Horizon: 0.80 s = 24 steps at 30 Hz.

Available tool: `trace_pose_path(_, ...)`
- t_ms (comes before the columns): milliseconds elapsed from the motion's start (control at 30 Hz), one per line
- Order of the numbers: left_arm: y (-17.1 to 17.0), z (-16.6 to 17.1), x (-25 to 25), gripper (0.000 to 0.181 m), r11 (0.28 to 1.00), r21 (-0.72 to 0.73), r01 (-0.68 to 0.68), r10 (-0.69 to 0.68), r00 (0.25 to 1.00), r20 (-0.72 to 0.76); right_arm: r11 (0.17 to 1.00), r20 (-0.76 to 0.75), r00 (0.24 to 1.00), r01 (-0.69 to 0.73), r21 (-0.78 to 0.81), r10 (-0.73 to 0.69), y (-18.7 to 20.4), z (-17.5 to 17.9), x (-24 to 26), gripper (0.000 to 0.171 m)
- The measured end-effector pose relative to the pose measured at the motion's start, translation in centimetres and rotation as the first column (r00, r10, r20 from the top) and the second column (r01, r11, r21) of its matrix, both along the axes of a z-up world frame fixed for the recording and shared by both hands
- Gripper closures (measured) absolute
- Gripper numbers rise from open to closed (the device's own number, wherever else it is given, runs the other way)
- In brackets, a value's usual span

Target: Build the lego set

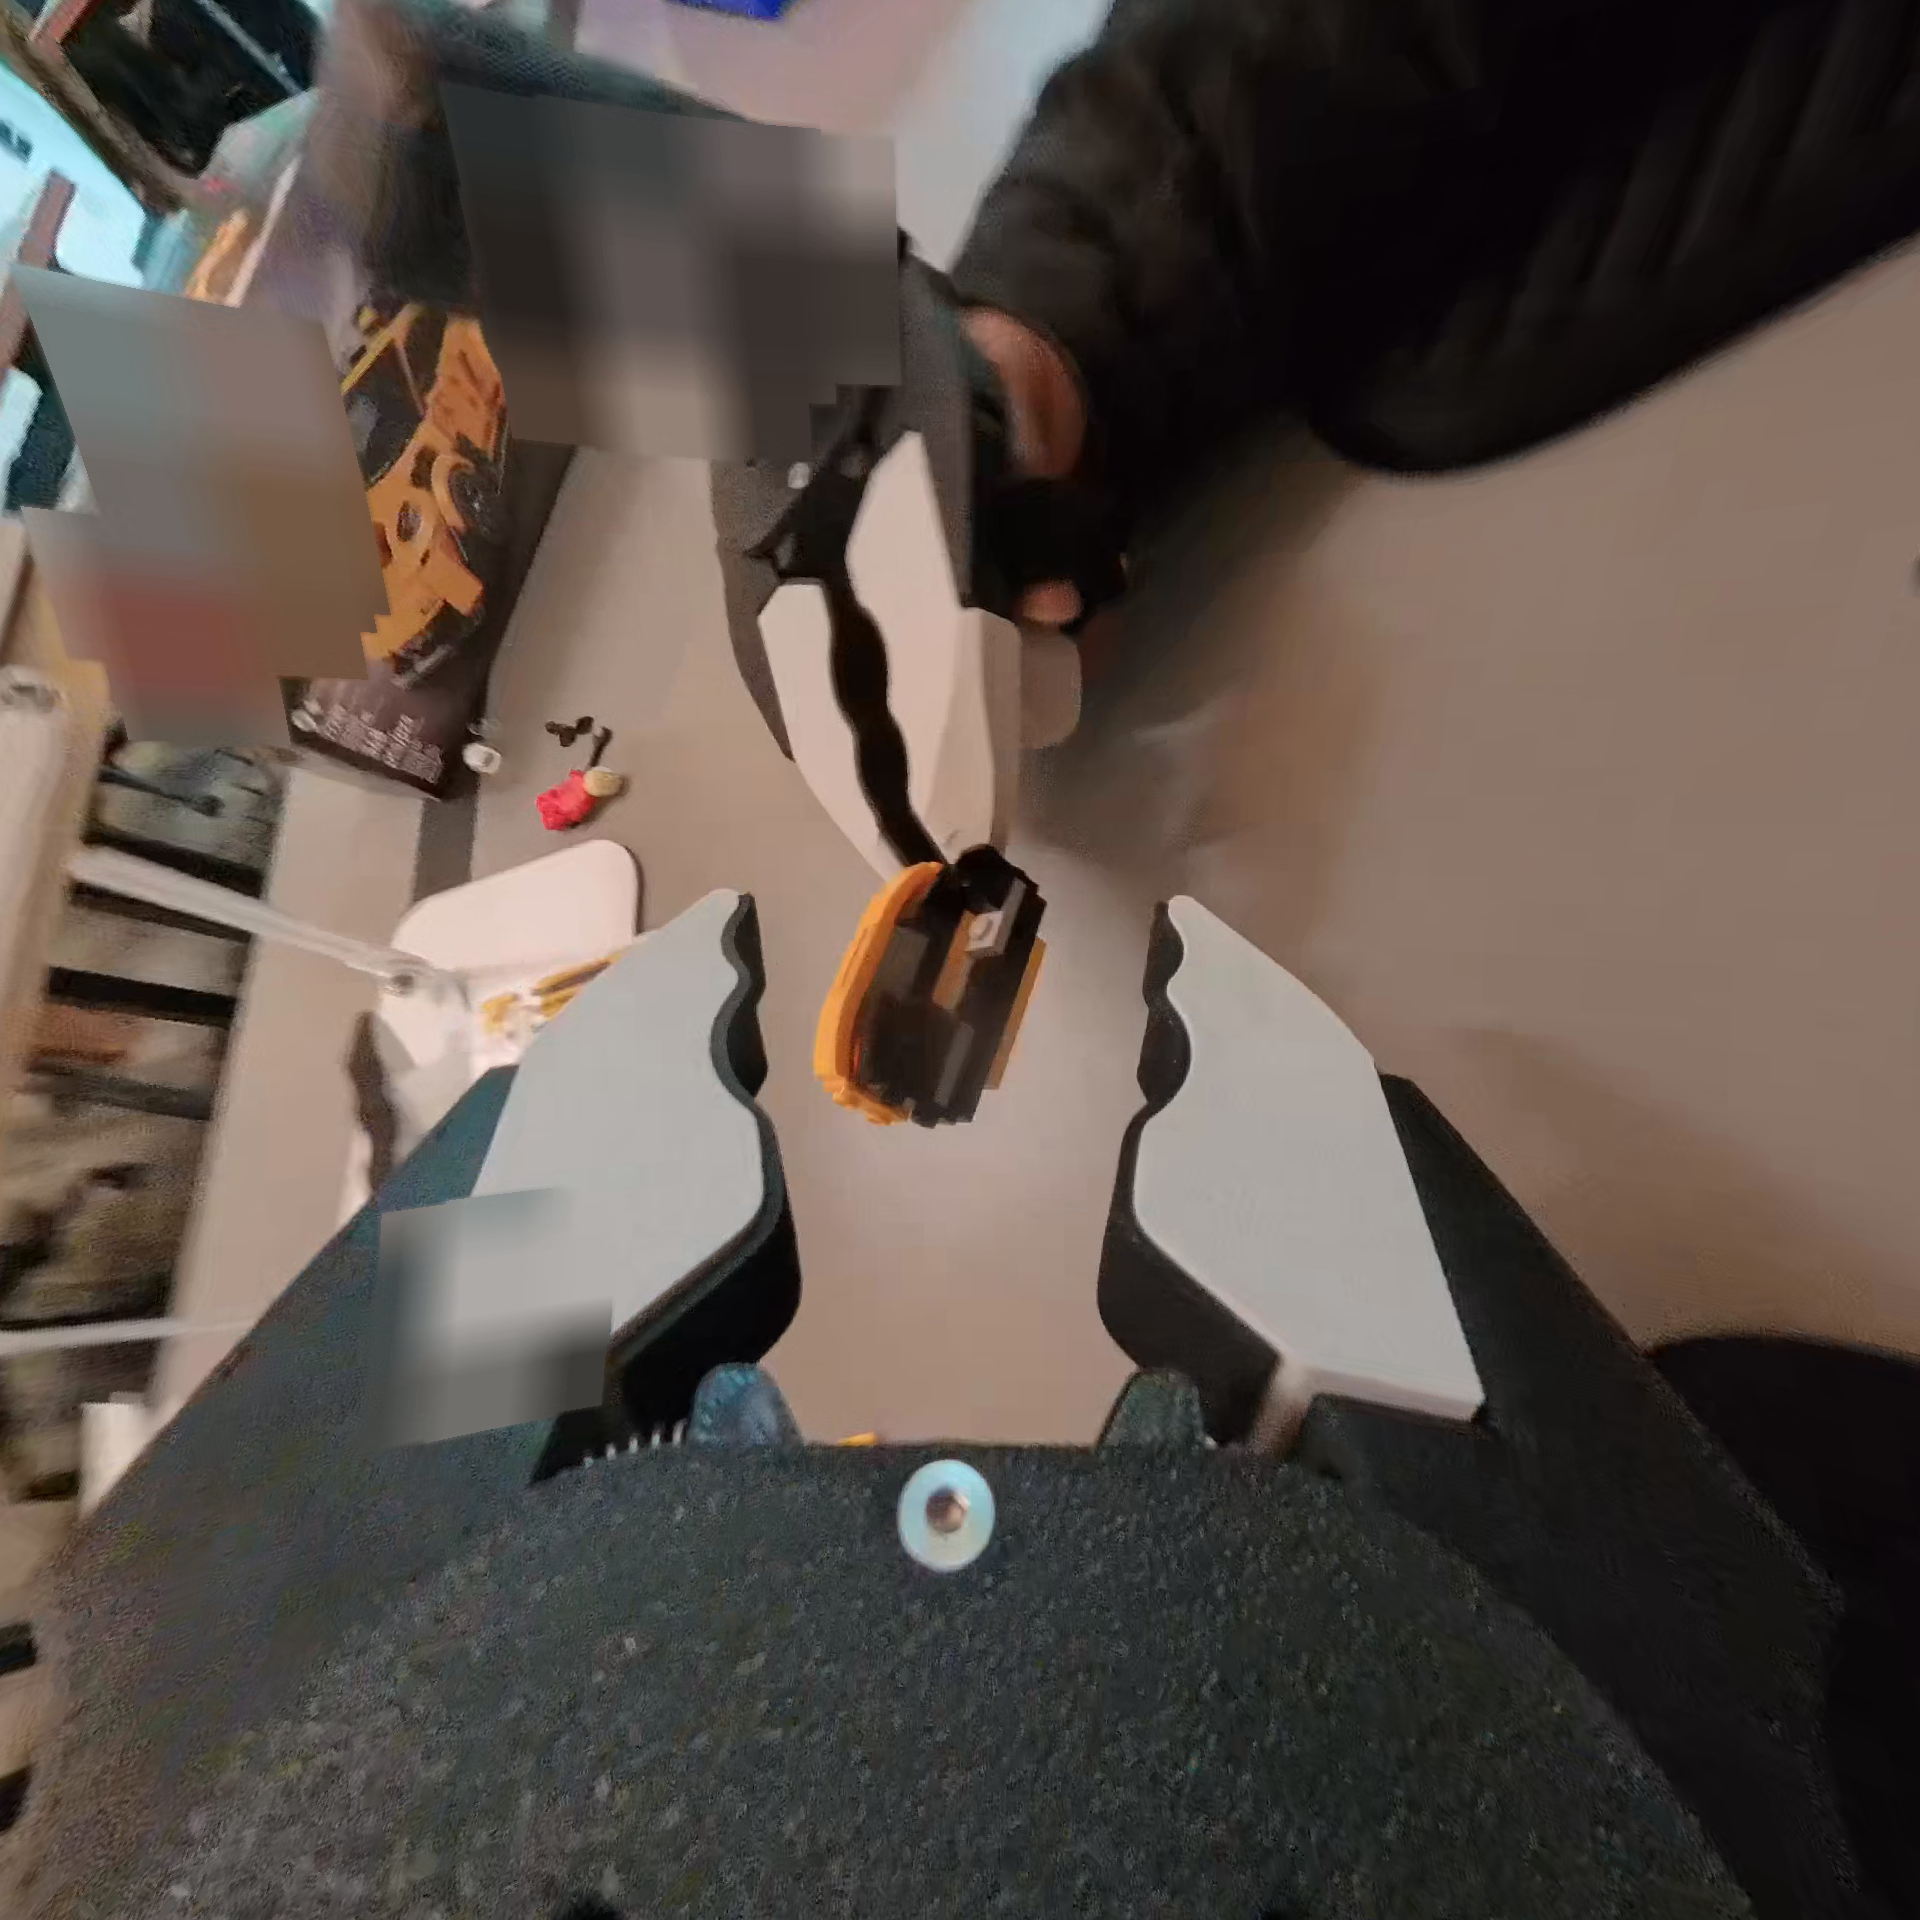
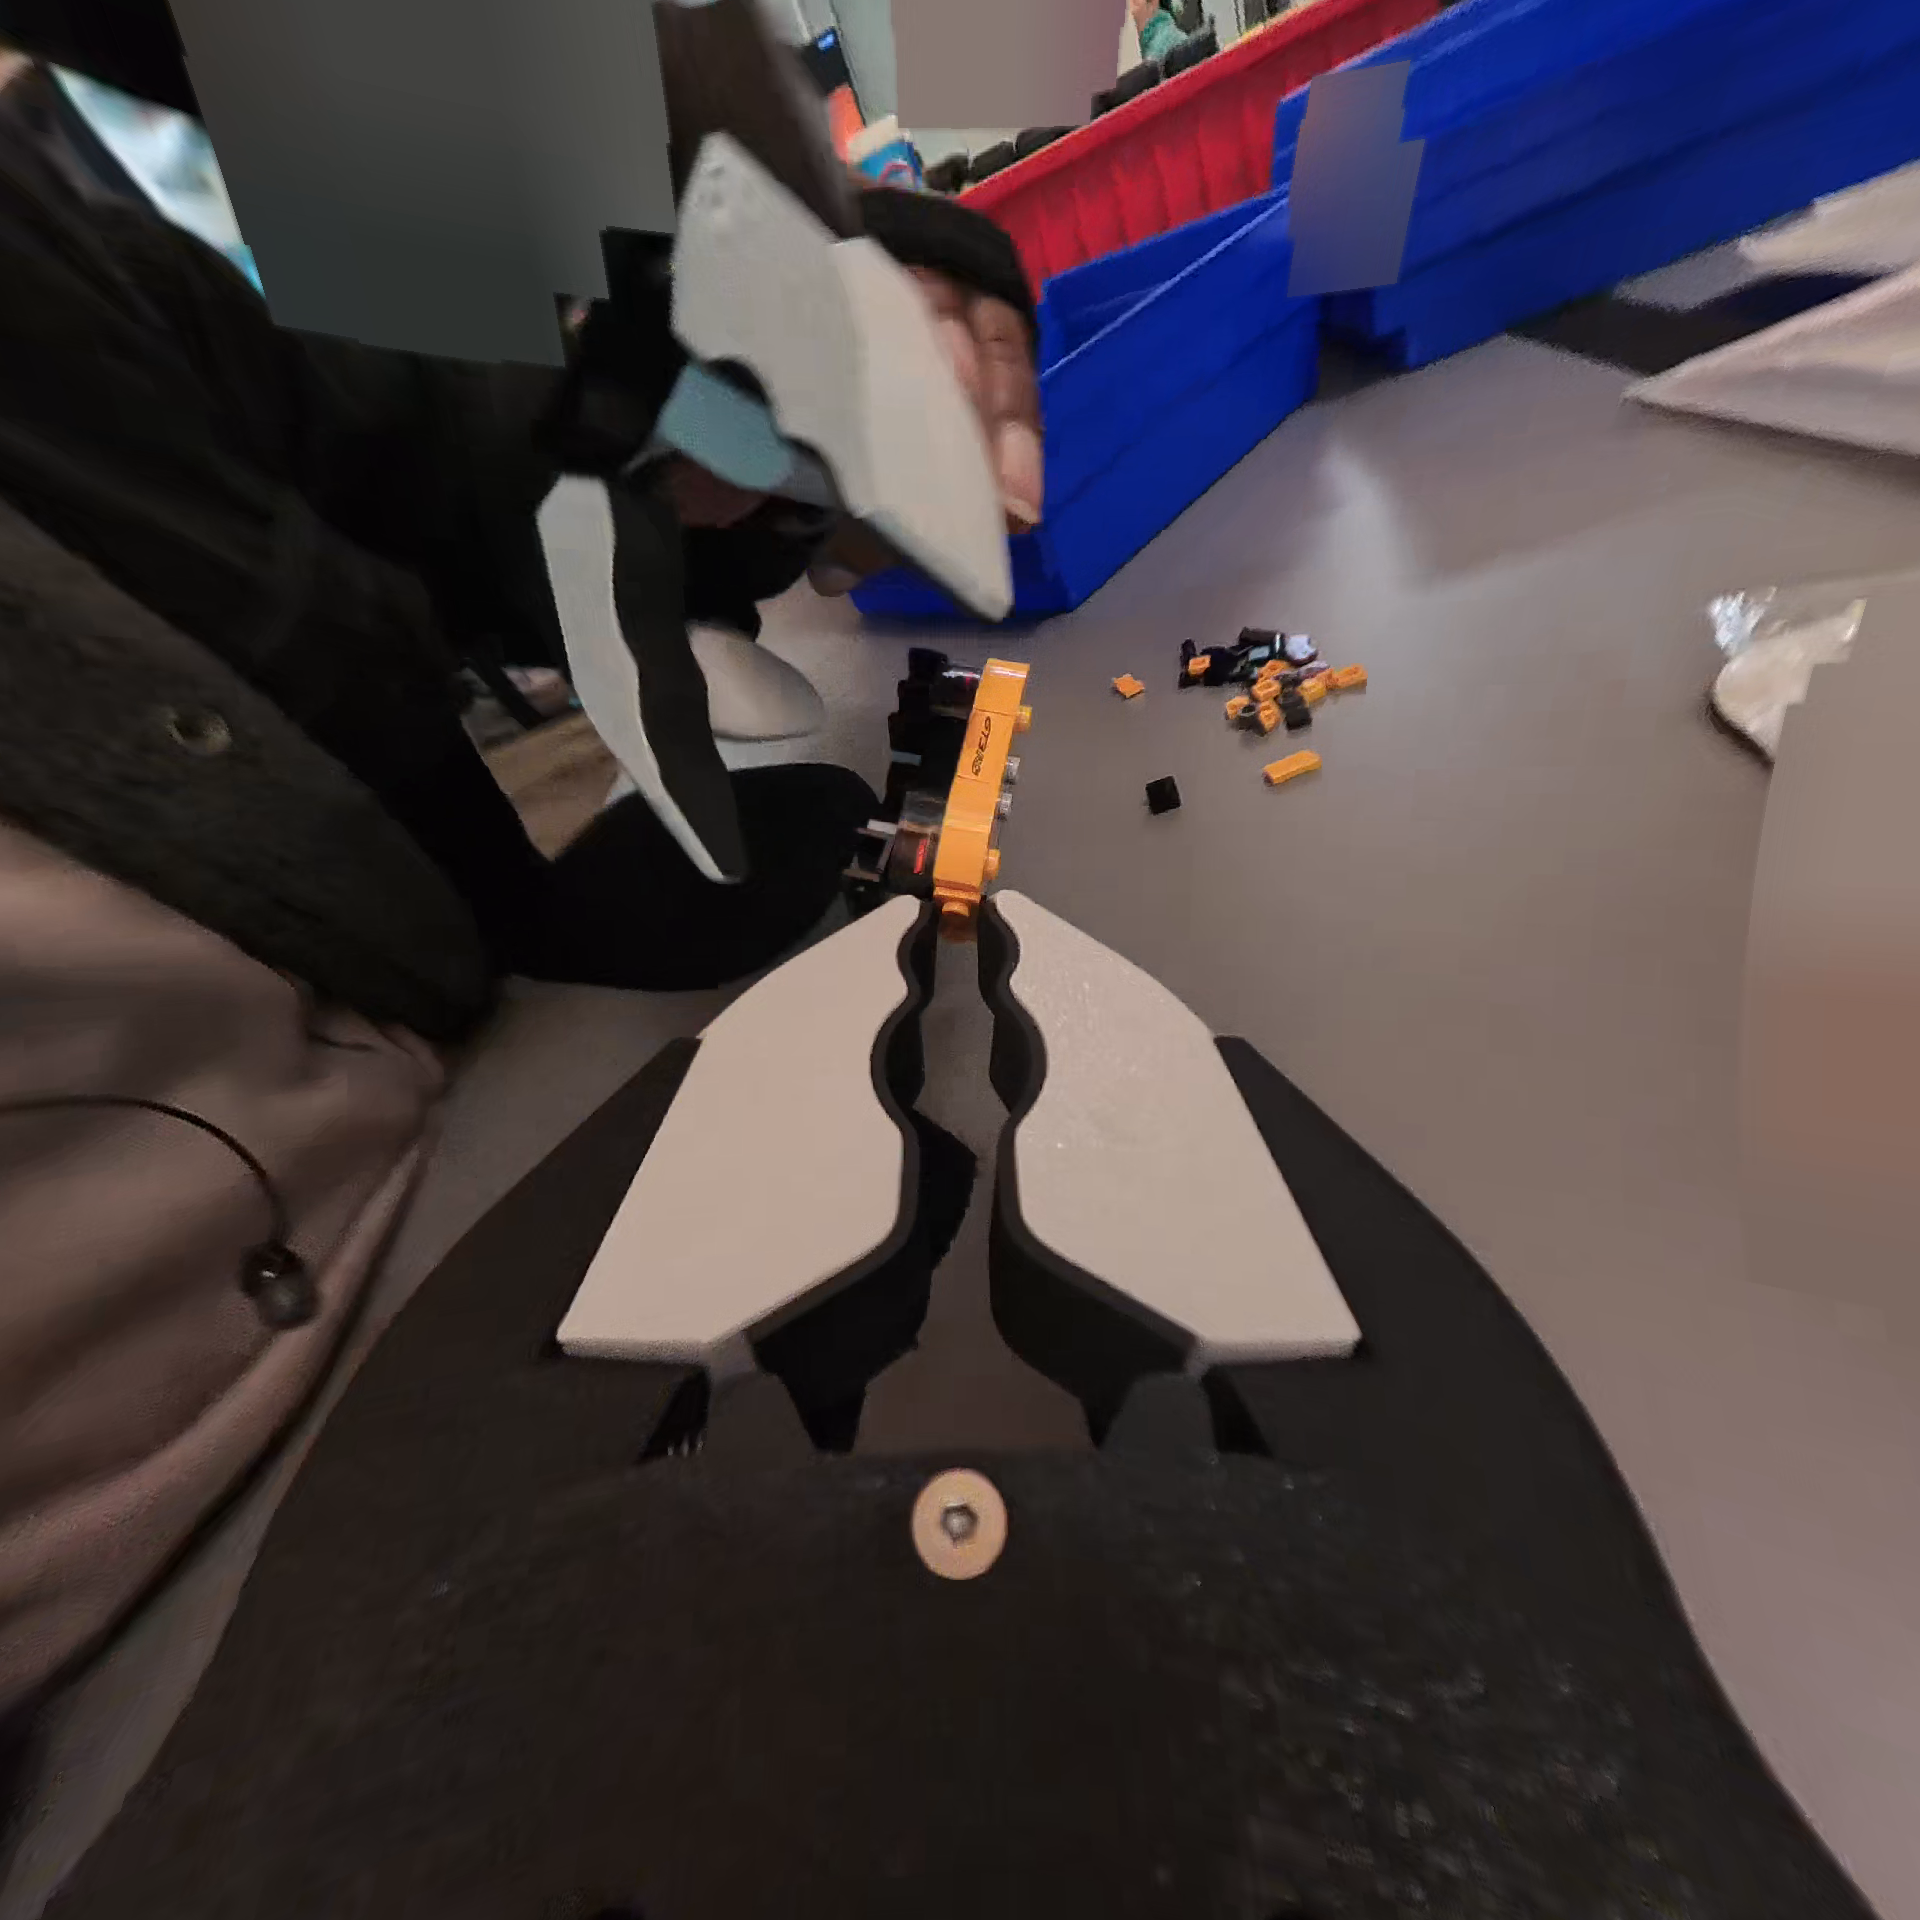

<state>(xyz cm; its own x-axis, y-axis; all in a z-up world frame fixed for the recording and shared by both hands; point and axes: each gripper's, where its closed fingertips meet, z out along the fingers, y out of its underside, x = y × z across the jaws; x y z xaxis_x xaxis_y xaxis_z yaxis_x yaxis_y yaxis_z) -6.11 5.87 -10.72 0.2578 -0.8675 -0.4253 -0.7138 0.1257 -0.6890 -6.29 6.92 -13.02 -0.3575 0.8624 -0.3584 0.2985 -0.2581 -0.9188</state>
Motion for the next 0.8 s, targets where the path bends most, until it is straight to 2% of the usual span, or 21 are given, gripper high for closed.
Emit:
trace_pose_path(100,-0.2,-0.2,-0.4,0.112,0.988,-0.153,-0.034,0.060,0.984,0.167,0.989,-0.062,0.998,0.009,0.148,0.001,-0.4,0.2,0.0,0.164)
trace_pose_path(167,-0.2,-0.5,-0.7,0.113,0.981,-0.190,-0.031,0.076,0.969,0.234,0.976,-0.122,0.993,0.015,0.215,0.011,-0.7,0.8,0.3,0.164)
trace_pose_path(200,-0.4,-0.6,-0.6,0.121,0.979,-0.203,-0.016,0.070,0.962,0.265,0.972,-0.152,0.988,0.020,0.234,0.016,-0.8,1.2,0.4,0.164)
trace_pose_path(367,-0.4,-0.7,0.1,0.147,0.985,-0.171,0.011,0.049,0.938,0.342,0.957,-0.181,0.983,0.022,0.291,0.032,-1.1,1.4,0.6,0.164)
trace_pose_path(433,-0.3,-0.8,0.0,0.148,0.987,-0.158,0.013,0.044,0.936,0.349,0.949,-0.184,0.983,0.035,0.312,0.024,-1.0,1.3,0.5,0.164)
trace_pose_path(633,0.1,-0.6,-0.1,0.151,0.998,-0.055,-0.019,0.039,0.926,0.376,0.969,-0.156,0.988,0.055,0.242,-0.017,-0.3,1.3,0.4,0.162)
trace_pose_path(733,0.9,0.3,-0.7,0.151,0.996,0.021,-0.081,0.065,0.908,0.414,0.988,-0.123,0.991,0.066,0.142,-0.049,0.7,1.4,0.4,0.142)
trace_pose_path(800,1.2,0.9,-1.2,0.151,0.992,0.046,-0.114,0.082,0.893,0.443,0.991,-0.136,0.989,0.079,0.112,-0.063,0.9,2.0,0.4,0.141)
